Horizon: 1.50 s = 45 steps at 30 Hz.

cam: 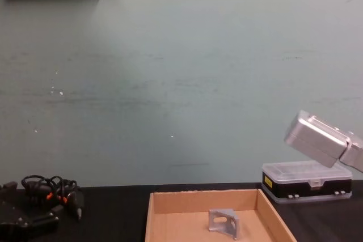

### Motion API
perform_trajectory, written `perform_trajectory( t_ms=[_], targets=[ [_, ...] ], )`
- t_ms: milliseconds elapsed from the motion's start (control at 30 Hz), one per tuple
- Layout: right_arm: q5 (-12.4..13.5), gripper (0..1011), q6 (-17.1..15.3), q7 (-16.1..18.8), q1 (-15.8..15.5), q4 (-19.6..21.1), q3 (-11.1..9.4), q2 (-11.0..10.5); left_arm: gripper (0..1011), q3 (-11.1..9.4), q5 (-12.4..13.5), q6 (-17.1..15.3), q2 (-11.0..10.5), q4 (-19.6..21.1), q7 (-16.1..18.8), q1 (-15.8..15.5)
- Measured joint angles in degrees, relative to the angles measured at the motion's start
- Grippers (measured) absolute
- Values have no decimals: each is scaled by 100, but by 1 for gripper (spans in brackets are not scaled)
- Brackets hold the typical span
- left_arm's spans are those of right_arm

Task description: Use one hand to pick up the angle iron from the table and place it into the box.

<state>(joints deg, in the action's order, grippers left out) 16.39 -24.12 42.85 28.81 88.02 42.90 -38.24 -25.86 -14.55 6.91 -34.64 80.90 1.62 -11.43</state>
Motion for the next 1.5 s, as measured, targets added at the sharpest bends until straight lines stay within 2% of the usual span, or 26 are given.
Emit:
perform_trajectory(
  t_ms=[233,367,600,667,700,733,833,867,1167,1500],
  targets=[
    [-1,994,0,1,0,6,0,-2,1000,0,0,0,0,0,0,0],
    [-2,920,0,1,0,8,0,-4,1000,0,0,0,0,0,0,0],
    [-3,735,-3,1,0,12,0,-7,1000,0,0,0,0,0,0,0],
    [-3,634,-4,1,0,14,0,-8,1000,0,0,0,0,0,0,0],
    [-3,634,-5,1,0,15,0,-8,1000,0,0,0,0,0,0,0],
    [-3,574,-5,1,0,15,0,-8,1000,0,0,0,0,0,0,0],
    [-3,511,-7,1,0,15,0,-9,1000,0,0,0,0,0,0,0],
    [-3,461,-7,1,0,15,0,-9,1000,0,0,0,0,0,0,0],
    [-4,453,-12,-20,-14,42,-15,-17,1000,0,0,0,0,0,0,0],
    [-21,453,-56,-417,-176,408,-284,-96,1000,0,0,0,0,0,0,0]
  ],
)
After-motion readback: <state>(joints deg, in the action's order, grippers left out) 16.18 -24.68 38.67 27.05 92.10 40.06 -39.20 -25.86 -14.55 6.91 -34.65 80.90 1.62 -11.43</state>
